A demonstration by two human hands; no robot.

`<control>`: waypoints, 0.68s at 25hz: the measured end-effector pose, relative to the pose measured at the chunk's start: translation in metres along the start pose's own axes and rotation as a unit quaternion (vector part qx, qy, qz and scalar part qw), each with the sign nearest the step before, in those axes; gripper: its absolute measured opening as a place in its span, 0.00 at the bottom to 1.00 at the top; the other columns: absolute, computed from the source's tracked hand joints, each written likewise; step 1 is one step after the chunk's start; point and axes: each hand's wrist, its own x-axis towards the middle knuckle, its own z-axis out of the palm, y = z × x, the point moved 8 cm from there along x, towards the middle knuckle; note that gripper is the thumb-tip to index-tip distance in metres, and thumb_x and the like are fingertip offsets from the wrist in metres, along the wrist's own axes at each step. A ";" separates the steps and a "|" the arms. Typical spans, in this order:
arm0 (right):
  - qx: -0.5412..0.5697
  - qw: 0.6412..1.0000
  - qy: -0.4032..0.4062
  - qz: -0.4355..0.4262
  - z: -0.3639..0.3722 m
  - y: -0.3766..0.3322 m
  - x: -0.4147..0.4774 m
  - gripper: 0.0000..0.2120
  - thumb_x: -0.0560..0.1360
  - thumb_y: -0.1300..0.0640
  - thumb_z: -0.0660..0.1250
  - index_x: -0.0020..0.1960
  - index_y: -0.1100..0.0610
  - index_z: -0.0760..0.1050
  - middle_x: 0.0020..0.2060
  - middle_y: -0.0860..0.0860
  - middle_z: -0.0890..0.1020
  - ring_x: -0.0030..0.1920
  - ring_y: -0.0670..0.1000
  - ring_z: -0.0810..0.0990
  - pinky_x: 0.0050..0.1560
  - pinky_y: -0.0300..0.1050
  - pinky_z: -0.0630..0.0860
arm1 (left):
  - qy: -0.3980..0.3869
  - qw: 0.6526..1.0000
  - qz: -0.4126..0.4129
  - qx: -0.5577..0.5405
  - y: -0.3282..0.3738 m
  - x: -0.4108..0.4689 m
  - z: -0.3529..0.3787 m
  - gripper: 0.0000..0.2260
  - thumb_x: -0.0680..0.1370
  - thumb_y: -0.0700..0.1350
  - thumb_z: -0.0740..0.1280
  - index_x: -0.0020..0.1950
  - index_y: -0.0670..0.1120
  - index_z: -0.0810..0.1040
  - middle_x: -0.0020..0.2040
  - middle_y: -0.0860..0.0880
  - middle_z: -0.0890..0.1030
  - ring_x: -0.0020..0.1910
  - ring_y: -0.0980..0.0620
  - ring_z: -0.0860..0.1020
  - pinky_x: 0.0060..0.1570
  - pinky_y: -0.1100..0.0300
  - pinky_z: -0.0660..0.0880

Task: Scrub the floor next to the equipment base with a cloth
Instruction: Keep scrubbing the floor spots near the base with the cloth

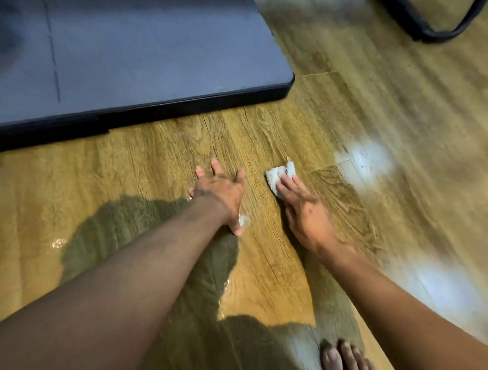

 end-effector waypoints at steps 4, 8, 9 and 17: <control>-0.010 0.999 -0.021 0.029 -0.009 -0.006 0.061 0.23 0.77 0.66 0.56 0.71 0.58 0.66 0.74 0.51 0.63 0.75 0.53 0.58 0.70 0.55 0.65 | 0.006 1.000 0.007 0.020 -0.026 -0.022 0.011 0.60 0.64 0.58 0.77 0.76 0.52 0.32 0.75 0.39 0.34 0.75 0.36 0.41 0.71 0.42 0.53; -0.017 1.000 -0.002 0.021 -0.005 -0.008 -0.002 0.22 0.77 0.66 0.57 0.71 0.58 0.68 0.73 0.51 0.64 0.74 0.52 0.59 0.69 0.48 0.67 | -0.001 0.999 -0.024 -0.022 -0.064 -0.049 0.030 0.57 0.66 0.58 0.76 0.76 0.53 0.33 0.76 0.41 0.33 0.74 0.33 0.39 0.69 0.34 0.56; -0.027 0.999 0.000 0.020 -0.003 -0.009 -0.041 0.22 0.78 0.65 0.58 0.71 0.58 0.67 0.73 0.50 0.63 0.74 0.52 0.58 0.66 0.45 0.68 | -0.002 0.999 -0.035 -0.038 -0.071 -0.052 0.034 0.57 0.66 0.58 0.76 0.76 0.54 0.33 0.75 0.41 0.33 0.73 0.32 0.39 0.69 0.33 0.57; -0.005 0.998 -0.043 0.055 -0.010 -0.013 -0.026 0.22 0.79 0.67 0.55 0.72 0.58 0.66 0.74 0.52 0.62 0.75 0.52 0.56 0.73 0.51 0.60 | -0.001 0.992 -0.060 -0.112 -0.087 -0.048 0.042 0.59 0.63 0.56 0.78 0.75 0.60 0.32 0.75 0.44 0.30 0.73 0.32 0.37 0.68 0.31 0.57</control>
